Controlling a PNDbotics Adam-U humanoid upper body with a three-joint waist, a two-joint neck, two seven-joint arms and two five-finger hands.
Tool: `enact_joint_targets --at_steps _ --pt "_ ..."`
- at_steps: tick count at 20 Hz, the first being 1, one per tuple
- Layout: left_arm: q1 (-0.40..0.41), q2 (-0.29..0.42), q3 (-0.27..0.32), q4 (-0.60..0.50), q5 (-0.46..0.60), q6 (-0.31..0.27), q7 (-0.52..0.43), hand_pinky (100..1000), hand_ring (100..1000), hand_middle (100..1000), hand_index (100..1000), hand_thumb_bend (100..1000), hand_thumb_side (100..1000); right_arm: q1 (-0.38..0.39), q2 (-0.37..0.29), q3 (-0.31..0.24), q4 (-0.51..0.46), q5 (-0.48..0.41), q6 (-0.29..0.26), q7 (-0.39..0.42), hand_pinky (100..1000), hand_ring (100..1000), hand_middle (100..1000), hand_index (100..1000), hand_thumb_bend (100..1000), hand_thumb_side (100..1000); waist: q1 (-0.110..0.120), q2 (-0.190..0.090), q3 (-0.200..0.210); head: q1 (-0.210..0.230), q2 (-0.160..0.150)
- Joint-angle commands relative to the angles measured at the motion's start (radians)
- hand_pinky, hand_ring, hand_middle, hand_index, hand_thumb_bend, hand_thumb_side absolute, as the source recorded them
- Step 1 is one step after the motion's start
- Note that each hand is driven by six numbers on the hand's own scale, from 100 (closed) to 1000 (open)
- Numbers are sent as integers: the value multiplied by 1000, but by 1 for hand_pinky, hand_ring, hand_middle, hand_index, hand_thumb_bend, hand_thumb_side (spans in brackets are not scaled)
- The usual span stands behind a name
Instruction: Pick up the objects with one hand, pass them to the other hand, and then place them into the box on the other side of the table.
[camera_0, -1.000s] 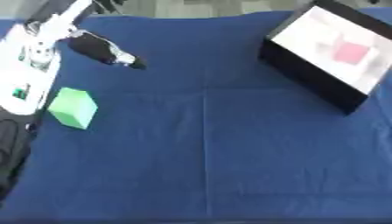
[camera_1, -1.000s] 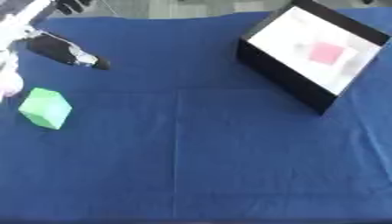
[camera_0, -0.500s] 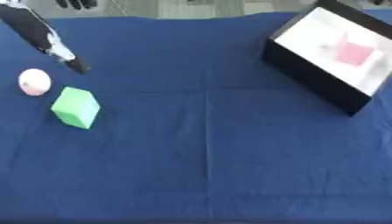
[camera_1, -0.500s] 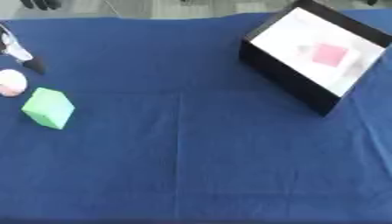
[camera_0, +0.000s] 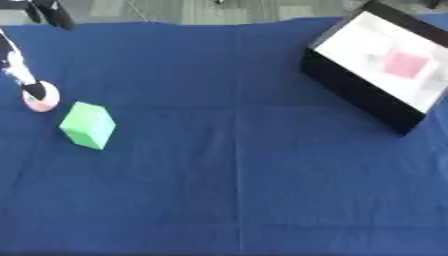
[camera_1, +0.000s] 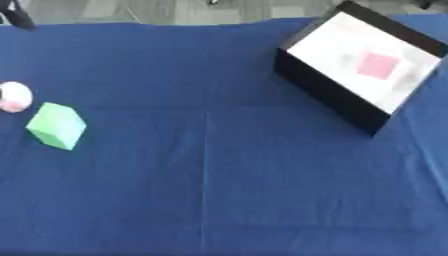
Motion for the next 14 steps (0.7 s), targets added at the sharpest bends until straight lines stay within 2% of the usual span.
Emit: enact_joint_targets --at_steps 1,8,14 --pt "-24 42 -7 23 -31 -65 -34 795 785 722 784 1000 255 -7 -25 -20 -20 5 4 -6 895 1000 827 856 100 289 1 5 -3 0 -20" --pt "-24 32 -22 37 -79 -108 -34 820 789 718 781 1000 245 -5 -12 -20 -24 24 2 -10 894 1000 822 851 100 290 -4 22 -9 2 -36" --pt "-15 10 -29 98 -127 -141 -34 819 791 727 781 1000 176 0 -5 -10 -26 51 -9 -10 893 1000 819 850 100 294 -7 27 -13 17 -41"
